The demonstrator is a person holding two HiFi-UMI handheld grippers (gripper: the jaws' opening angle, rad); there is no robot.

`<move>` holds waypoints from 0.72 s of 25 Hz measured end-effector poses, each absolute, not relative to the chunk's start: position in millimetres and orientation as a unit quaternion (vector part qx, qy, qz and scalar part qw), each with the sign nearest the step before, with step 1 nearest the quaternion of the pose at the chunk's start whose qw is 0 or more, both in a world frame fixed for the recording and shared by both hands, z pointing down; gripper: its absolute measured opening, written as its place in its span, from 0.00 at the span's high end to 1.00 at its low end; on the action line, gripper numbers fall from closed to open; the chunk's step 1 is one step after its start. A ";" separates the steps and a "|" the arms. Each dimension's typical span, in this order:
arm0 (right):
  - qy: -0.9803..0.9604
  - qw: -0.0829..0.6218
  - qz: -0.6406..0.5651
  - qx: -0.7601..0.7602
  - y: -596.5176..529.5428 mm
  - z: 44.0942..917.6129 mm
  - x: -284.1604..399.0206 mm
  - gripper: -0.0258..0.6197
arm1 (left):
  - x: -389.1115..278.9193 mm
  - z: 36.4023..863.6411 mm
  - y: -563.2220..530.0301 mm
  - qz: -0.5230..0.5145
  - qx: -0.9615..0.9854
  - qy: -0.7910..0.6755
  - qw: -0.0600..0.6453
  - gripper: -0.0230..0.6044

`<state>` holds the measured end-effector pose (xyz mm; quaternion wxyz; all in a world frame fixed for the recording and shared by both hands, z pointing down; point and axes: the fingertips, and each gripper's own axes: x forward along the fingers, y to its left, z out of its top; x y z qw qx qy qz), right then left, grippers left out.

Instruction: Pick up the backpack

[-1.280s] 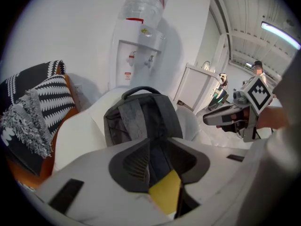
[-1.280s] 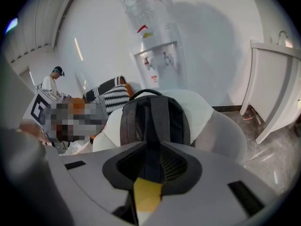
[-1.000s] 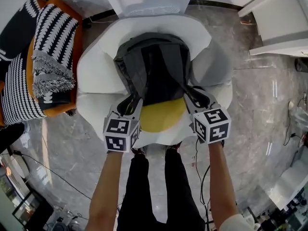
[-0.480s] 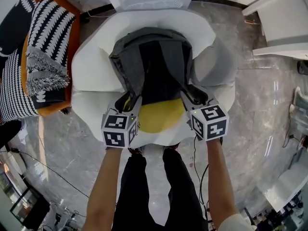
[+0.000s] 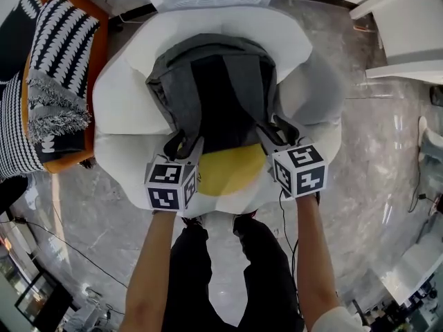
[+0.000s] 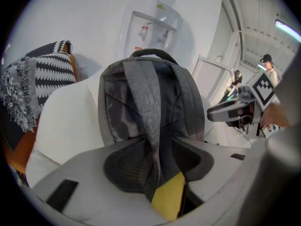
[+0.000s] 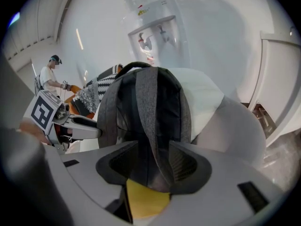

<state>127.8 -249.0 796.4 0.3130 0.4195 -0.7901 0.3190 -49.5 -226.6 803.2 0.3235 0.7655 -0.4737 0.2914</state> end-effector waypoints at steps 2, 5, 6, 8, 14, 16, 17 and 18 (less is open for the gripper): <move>-0.791 0.318 0.318 0.416 -249.3 803.6 127.7 0.65 | -48.6 809.4 -227.4 0.289 0.763 -0.477 0.325 0.64; -0.792 0.322 0.313 0.413 -252.3 811.8 125.5 0.65 | -47.7 817.8 -230.0 0.285 0.762 -0.481 0.327 0.64; -0.793 0.322 0.312 0.413 -253.2 814.2 124.4 0.65 | -47.6 819.9 -231.4 0.282 0.762 -0.483 0.327 0.64; -0.795 0.323 0.309 0.411 -255.3 818.9 122.2 0.65 | -47.2 822.7 -235.1 0.274 0.763 -0.487 0.325 0.64; -0.797 0.327 0.303 0.407 -260.8 834.7 117.0 0.65 | -46.9 835.5 -242.4 0.269 0.768 -0.483 0.322 0.64; -0.799 0.325 0.306 0.404 -261.3 841.0 113.2 0.65 | -47.2 841.6 -242.6 0.274 0.770 -0.480 0.320 0.64; -0.800 0.324 0.307 0.401 -261.2 843.8 111.3 0.65 | -47.3 844.3 -242.1 0.277 0.770 -0.479 0.318 0.64; -0.801 0.324 0.306 0.400 -261.5 846.0 109.7 0.65 | -47.1 846.5 -241.7 0.278 0.771 -0.478 0.316 0.64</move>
